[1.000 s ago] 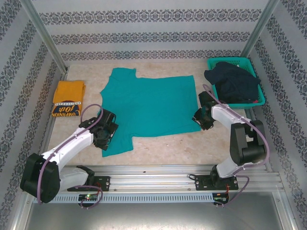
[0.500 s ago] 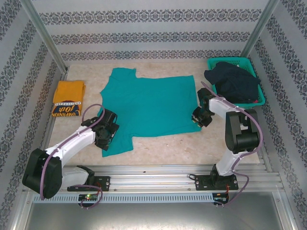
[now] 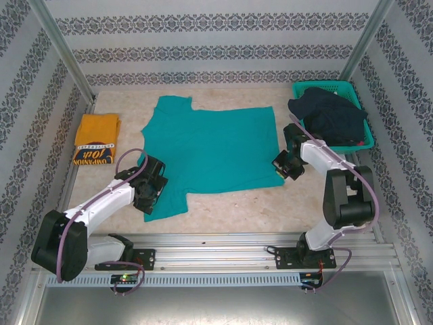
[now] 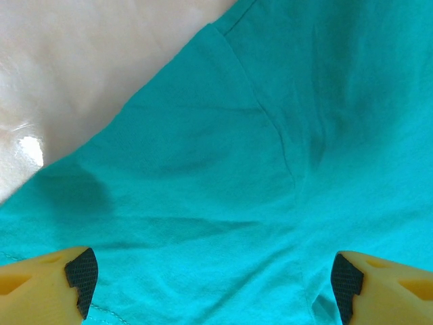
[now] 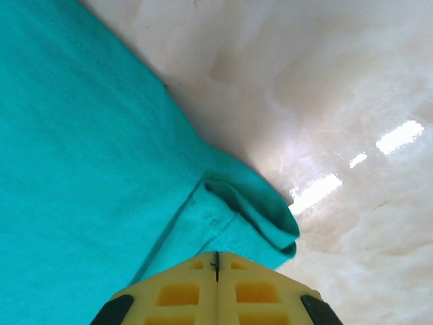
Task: Fold and stack the t-shirts
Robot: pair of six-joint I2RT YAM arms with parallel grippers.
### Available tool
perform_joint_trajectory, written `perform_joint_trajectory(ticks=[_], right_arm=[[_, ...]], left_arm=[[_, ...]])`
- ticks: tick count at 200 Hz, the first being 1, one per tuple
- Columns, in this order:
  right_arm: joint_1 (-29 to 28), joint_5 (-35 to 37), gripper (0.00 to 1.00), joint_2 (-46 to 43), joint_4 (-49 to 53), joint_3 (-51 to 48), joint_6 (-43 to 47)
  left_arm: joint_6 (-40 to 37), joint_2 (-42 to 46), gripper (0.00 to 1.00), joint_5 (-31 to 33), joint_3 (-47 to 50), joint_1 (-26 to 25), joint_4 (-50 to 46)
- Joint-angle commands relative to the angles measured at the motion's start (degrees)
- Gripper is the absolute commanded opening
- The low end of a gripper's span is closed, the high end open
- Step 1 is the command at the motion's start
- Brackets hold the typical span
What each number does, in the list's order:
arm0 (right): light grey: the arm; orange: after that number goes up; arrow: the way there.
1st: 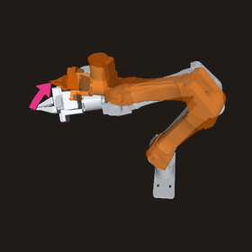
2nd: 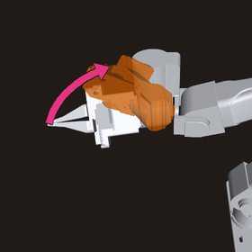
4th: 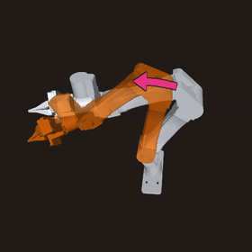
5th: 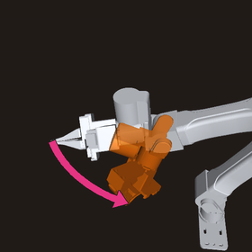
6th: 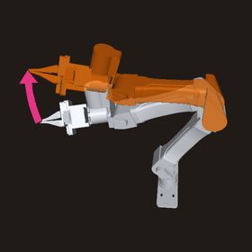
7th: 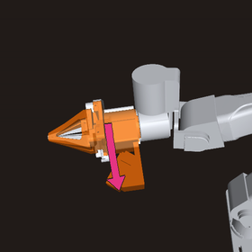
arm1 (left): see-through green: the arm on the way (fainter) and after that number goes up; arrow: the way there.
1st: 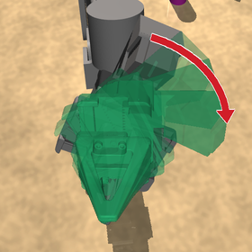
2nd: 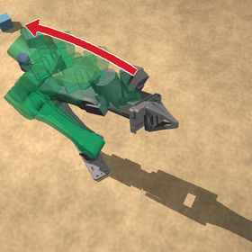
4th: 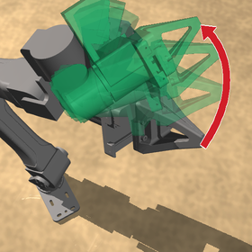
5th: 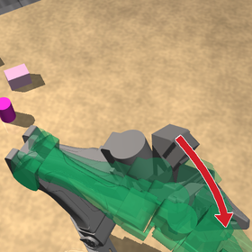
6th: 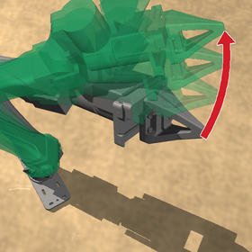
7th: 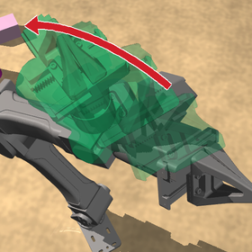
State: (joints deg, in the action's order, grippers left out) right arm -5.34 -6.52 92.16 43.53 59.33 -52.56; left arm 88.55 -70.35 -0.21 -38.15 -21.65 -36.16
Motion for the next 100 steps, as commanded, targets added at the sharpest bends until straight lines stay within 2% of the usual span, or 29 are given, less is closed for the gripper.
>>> perform_joint_trajectory(ticks=[1, 15, 22, 36, 56, 75, 100], right_arm=[[0.81, 0.06, 0.0, -2.03, 0.51, -2.27, 0.8], [1.27, -0.33, 0.33, -1.17, -0.74, -1.7, 1.72], [1.63, -0.8, 0.4, 0.03, -0.69, -0.62, 2.3], [2.12, -1.16, 0.39, 2.29, -0.43, 1.41, 3.22], [2.18, -1.1, 0.28, 5.38, -0.55, 4.2, 4.02], [2.18, -2.62, 0.22, 8.3, -1.46, 6.07, 4.22], [2.18, -4.8, 0.19, 11.73, -2.21, 7.21, 4.11]], left_arm=[[-0.4, 0.52, 0.9, -0.56, 0.61, 0.05, 1.25], [-0.4, 0.37, 0.9, -0.78, 0.75, 0.11, 1.57], [-0.4, 0.24, 0.9, -0.85, 0.85, 0.11, 1.73], [-0.57, 0.08, 0.9, -0.94, 0.67, 0.12, 1.99], [-0.58, 0.08, 0.9, -1.0, 0.45, 0.11, 1.98], [-0.49, 0.3, 0.9, -0.98, 0.53, 0.08, 2.28], [-0.51, -0.15, 0.9, -1.27, 0.83, 0.1, 2.98]])
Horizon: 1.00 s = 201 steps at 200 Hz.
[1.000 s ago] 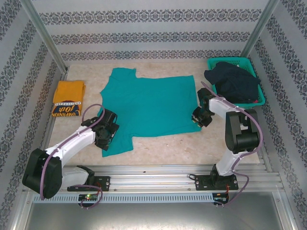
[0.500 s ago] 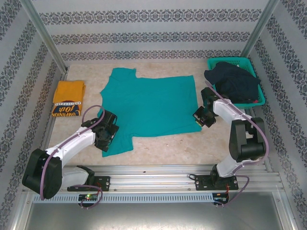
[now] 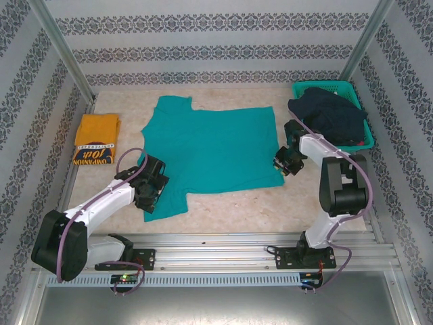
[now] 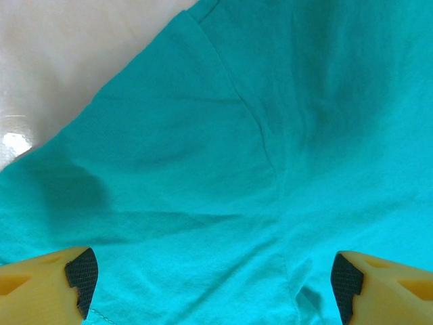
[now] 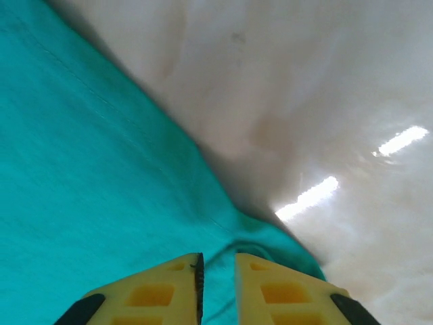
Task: Fold and stack the t-shirts
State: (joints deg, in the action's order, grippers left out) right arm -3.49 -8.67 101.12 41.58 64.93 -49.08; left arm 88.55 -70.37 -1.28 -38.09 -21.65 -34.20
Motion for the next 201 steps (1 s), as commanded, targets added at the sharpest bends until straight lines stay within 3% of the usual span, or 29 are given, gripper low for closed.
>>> perform_joint_trajectory(ticks=[1, 67, 136, 152, 175, 201], right_arm=[[0.32, -2.75, 0.19, 2.81, -0.27, 1.56, 0.64], [0.16, -4.76, 0.11, -3.18, 0.71, -5.62, 0.74], [0.23, -5.31, 0.09, -9.91, 3.77, -12.72, 1.73], [0.47, -4.81, 0.13, -11.36, 3.05, -12.22, 0.81], [1.27, -3.53, 0.29, -10.62, 2.57, -9.31, -0.57], [1.73, -2.47, 0.32, -6.99, 2.65, -5.36, -0.82]], left_arm=[[-0.5, -0.12, 0.9, -0.21, 0.75, 0.11, 1.04], [-0.38, -0.23, 0.9, -0.67, 1.34, 0.12, 1.65], [-0.31, -0.46, 0.9, -1.44, 2.03, 0.22, 2.45], [-0.31, -0.09, 0.9, -1.36, 2.05, 0.26, 2.34], [-0.4, 0.09, 0.9, -1.36, 2.06, 0.27, 2.12], [-0.25, 0.57, 0.9, -1.03, 2.01, 0.23, 1.82]])
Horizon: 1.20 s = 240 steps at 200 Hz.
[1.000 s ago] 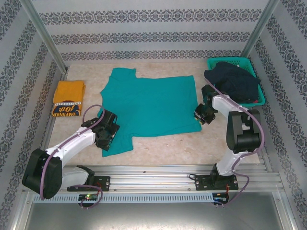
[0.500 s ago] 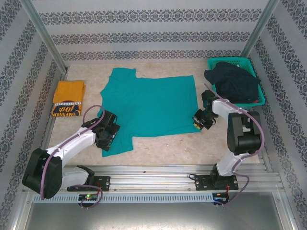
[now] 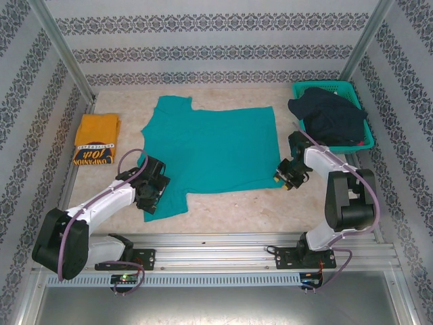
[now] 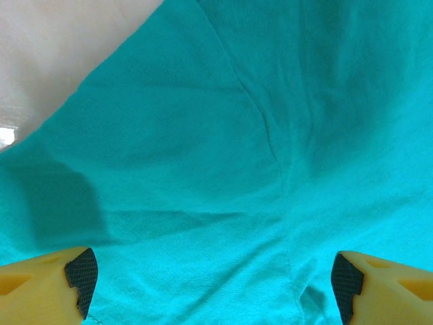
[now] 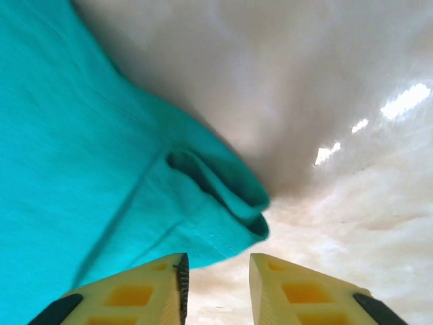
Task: Fold and stack the t-shirts
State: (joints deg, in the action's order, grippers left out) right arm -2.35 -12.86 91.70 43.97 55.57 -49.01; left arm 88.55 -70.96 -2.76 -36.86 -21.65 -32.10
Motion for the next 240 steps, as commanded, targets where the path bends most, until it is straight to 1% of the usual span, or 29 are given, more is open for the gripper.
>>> perform_joint_trajectory(ticks=[1, 62, 130, 174, 192, 232, 240], right_arm=[[0.59, 1.76, 0.33, 2.56, 0.3, 4.05, -0.9], [0.67, 2.57, 0.31, 9.91, 2.54, 9.55, -0.34], [0.62, 3.99, 0.31, 11.57, 6.45, 10.03, 0.06], [0.77, 4.16, 0.3, 12.86, 5.83, 9.65, 0.15], [0.77, 4.37, 0.23, 13.33, 6.22, 9.77, 0.45], [0.86, 4.16, 0.0, 11.31, 6.68, 8.39, 0.63], [0.86, 3.77, 0.0, 10.69, 6.53, 7.96, 0.56]], left_arm=[[-0.23, 1.21, 0.9, 0.47, 0.81, 0.26, -0.31], [0.48, 2.32, 0.9, 0.92, 1.69, 0.28, -0.42], [0.56, 2.41, 0.9, 0.83, 1.99, 0.73, -0.09], [0.92, 2.48, 0.9, 0.56, 2.8, 0.84, 0.53], [0.96, 2.53, 0.9, 0.57, 2.77, 0.83, 0.57], [1.03, 3.08, 0.9, 0.72, 3.2, 1.08, 0.28], [1.16, 3.15, 0.9, 0.74, 3.3, 1.06, 0.47]])
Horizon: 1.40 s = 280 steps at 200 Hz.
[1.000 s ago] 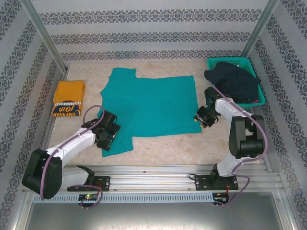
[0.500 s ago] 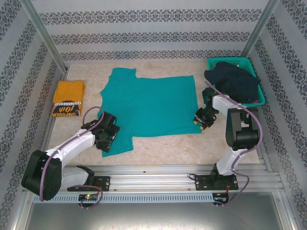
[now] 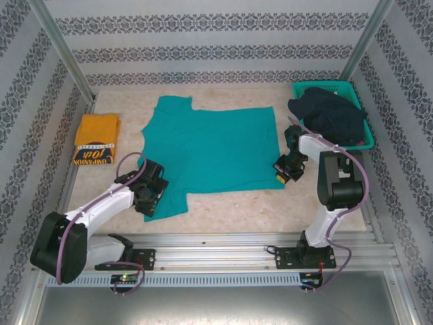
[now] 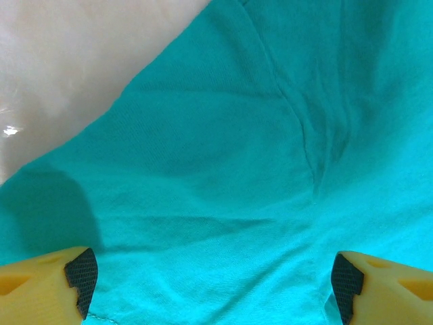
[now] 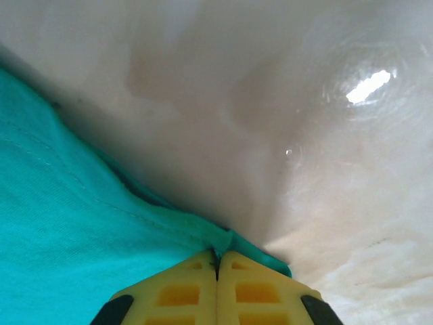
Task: Fold and stack the t-shirts
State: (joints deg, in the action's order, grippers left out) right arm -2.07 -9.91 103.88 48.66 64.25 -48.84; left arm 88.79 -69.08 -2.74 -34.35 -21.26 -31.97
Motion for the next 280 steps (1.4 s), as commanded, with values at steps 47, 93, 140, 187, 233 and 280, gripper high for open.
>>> perform_joint_trajectory(ticks=[47, 93, 140, 187, 233, 280], right_arm=[[0.38, 0.07, 0.0, -7.9, 1.92, -4.12, -0.35], [0.31, 0.43, 0.0, -16.55, 1.92, -11.36, -1.41], [-0.38, -0.46, 0.06, -21.01, 0.84, -17.9, -2.94], [-1.08, -0.98, 0.18, -22.3, 0.3, -19.86, -3.61], [-1.1, -1.25, 0.04, -22.66, 2.38, -20.28, -3.55], [-1.25, -1.85, 0.07, -25.38, 3.69, -21.68, -3.54]], left_arm=[[0.85, 1.1, 0.9, 0.6, 0.78, 0.66, 0.48], [0.69, 0.9, 0.9, 0.37, 1.06, 0.78, 0.69], [-0.11, -0.49, 0.9, -0.51, 0.37, 0.72, 1.03], [-0.38, -1.35, 0.9, -0.96, 0.16, 0.74, 1.73], [-0.27, -1.34, 0.9, -1.11, 0.34, 0.76, 2.0], [-0.19, -1.42, 0.9, -1.33, 0.86, 0.71, 2.65]])
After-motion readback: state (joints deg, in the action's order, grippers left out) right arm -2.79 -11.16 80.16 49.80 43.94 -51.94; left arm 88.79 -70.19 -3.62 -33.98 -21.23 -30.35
